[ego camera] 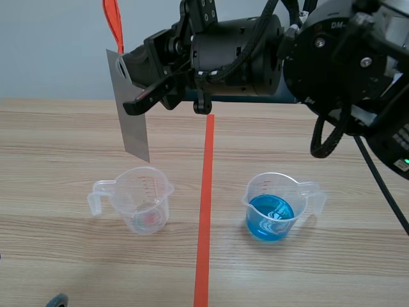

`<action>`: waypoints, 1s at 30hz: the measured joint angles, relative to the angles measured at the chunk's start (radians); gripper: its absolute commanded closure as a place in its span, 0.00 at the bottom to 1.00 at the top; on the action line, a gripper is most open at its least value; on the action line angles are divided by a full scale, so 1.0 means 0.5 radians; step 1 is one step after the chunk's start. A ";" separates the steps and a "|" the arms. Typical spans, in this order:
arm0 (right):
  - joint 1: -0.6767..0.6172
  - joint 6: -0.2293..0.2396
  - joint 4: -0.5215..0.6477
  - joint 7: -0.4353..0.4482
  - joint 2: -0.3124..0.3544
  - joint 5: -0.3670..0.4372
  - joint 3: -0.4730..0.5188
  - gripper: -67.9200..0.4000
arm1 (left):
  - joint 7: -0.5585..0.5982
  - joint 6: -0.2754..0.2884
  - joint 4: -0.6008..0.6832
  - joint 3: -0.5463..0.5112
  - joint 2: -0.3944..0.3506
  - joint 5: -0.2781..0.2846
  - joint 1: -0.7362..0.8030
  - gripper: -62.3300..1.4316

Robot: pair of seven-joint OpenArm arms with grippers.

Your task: Do the redox reaction experiment. lift the metal plate out of the left beaker

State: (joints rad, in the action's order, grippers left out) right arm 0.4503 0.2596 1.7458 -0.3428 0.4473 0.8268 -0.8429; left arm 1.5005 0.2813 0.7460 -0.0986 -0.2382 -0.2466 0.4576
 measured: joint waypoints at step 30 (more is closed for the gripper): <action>0.112 0.082 0.000 -0.029 0.054 0.219 -0.120 0.99 | 0.000 0.000 0.000 0.000 0.000 0.001 0.000 0.00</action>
State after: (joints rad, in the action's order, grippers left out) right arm 0.5064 0.3004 1.7458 -0.3573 0.4744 0.9363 -0.9028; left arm 1.5005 0.2813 0.7460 -0.0986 -0.2382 -0.2462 0.4576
